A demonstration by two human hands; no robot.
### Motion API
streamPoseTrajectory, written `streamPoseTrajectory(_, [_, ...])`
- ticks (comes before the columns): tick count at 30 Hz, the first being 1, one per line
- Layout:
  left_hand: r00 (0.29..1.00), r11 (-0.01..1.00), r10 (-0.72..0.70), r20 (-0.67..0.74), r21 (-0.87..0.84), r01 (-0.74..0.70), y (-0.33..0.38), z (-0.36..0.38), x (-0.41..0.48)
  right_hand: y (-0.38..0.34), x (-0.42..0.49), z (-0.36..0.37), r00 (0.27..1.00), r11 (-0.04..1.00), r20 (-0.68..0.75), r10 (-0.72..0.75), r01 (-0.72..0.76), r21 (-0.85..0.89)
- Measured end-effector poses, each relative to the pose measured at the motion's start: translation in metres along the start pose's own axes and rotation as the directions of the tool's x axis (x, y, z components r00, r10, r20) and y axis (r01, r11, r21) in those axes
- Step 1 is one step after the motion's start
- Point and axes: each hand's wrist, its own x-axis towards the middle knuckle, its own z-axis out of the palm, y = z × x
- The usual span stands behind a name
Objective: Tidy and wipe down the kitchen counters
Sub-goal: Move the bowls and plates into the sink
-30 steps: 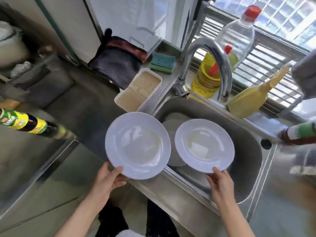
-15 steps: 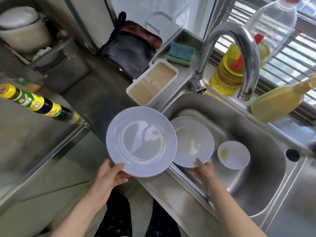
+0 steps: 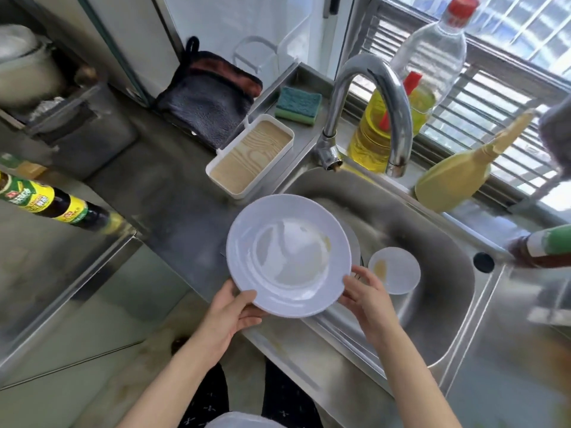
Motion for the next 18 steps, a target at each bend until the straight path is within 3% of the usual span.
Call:
streamPoseTrajectory(3, [0.994,0.931,0.099,0.038,0.35,-0.106,-0.003,0.01,0.014,0.009,0.005,-0.019,0.99,1.0,-0.143,0.0,-0.001,-0.005])
streamPoseTrajectory(5, [0.962,0.705,0.272,0.012,0.678,-0.208,-0.006,0.006,0.025,0.016,0.014,-0.032,0.969,1.0,-0.247,-0.001,-0.001,-0.007])
streamPoseTrajectory(7, [0.919,0.438,0.393,-0.032,0.885,-0.157,-0.008,0.001,0.035,0.022,0.026,-0.044,0.931,0.999,-0.365,-0.01,-0.004,-0.037])
streamPoseTrajectory(9, [0.927,0.319,0.374,-0.03,0.943,-0.098,-0.01,-0.001,0.041,0.028,0.042,-0.053,0.883,0.999,-0.469,-0.007,-0.014,-0.042])
streamPoseTrajectory(12, [0.95,0.249,0.311,-0.03,0.967,-0.051,-0.015,0.001,0.044,0.036,0.062,-0.056,0.84,0.998,-0.543,0.003,-0.033,-0.045])
streamPoseTrajectory(18, [0.947,0.199,0.311,-0.079,0.98,0.016,-0.019,0.006,0.048,0.059,0.09,-0.045,0.878,0.994,-0.478,0.015,-0.065,-0.088])
